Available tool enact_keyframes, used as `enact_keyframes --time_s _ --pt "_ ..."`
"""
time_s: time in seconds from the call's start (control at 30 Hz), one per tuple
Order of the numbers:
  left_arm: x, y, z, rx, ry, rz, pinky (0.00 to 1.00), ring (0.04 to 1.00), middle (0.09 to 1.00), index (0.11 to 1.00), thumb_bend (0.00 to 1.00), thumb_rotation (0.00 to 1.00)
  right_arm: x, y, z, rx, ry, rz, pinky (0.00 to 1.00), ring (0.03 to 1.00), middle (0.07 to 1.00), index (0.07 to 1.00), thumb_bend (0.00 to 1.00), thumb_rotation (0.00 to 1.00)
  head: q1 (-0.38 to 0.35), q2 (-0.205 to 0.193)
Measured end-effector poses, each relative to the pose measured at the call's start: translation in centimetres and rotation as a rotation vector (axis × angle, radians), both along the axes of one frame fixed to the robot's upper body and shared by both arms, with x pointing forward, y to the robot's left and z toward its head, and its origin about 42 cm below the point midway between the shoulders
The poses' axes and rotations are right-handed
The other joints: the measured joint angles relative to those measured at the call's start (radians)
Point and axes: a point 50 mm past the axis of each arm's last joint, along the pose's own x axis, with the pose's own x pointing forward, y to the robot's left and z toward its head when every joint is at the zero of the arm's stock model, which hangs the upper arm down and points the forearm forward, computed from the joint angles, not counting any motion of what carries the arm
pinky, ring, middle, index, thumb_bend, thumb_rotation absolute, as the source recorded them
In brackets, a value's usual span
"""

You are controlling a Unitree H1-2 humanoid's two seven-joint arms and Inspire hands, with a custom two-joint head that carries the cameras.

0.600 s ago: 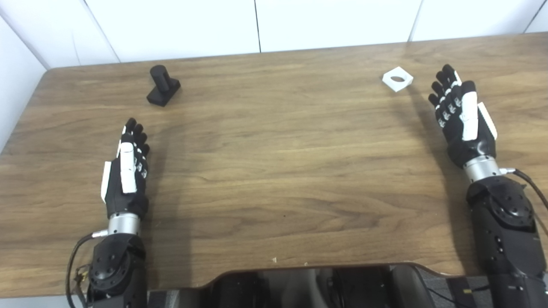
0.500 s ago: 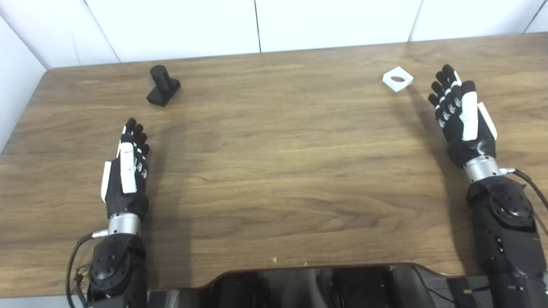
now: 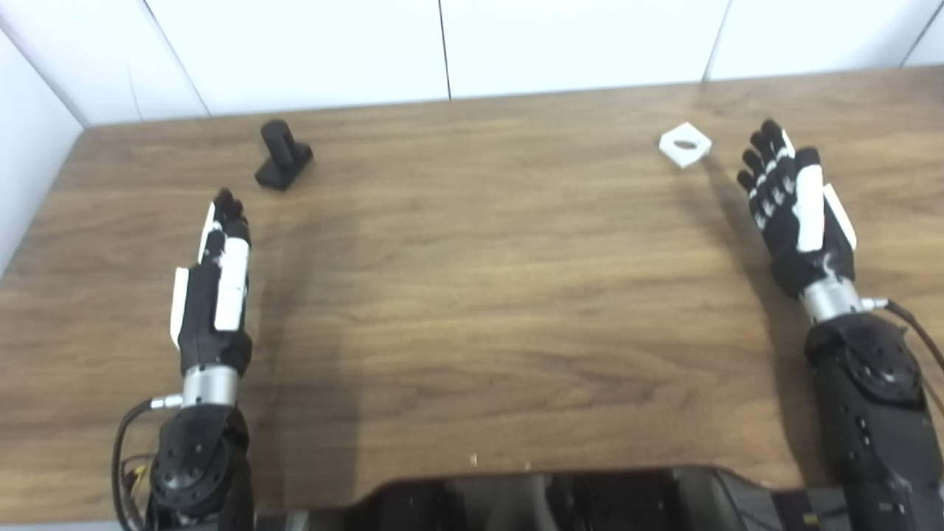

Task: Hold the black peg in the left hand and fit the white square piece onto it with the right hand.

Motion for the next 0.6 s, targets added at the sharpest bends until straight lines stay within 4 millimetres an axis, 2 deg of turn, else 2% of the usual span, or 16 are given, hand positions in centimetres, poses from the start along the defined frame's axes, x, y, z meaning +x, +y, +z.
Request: enact_keyframes --time_s 0.27,0.43,0.6 --pt "1.0 0.1 2.7 0.291 0.01 0.078 1.0 1.0 1.0 0.976 0.59 0.58 0.1 0.0 0.0 -0.001 0.002 0.002 1.0 1.0 1.0 1.0 0.6 1.0 0.005 -0.008" --pt "1.3 0.2 3.1 0.458 0.031 0.149 1.0 1.0 1.0 0.937 0.64 0.51 0.2 0.0 -0.1 -0.001 0.004 0.002 1.0 1.0 1.0 1.0 0.6 1.0 0.009 -0.015" --pt "2.8 0.4 3.5 0.587 0.042 0.244 1.0 1.0 1.0 0.881 0.7 0.38 0.2 0.0 -0.1 -0.005 0.004 0.001 1.0 1.0 1.0 1.0 0.6 1.0 0.011 -0.018"
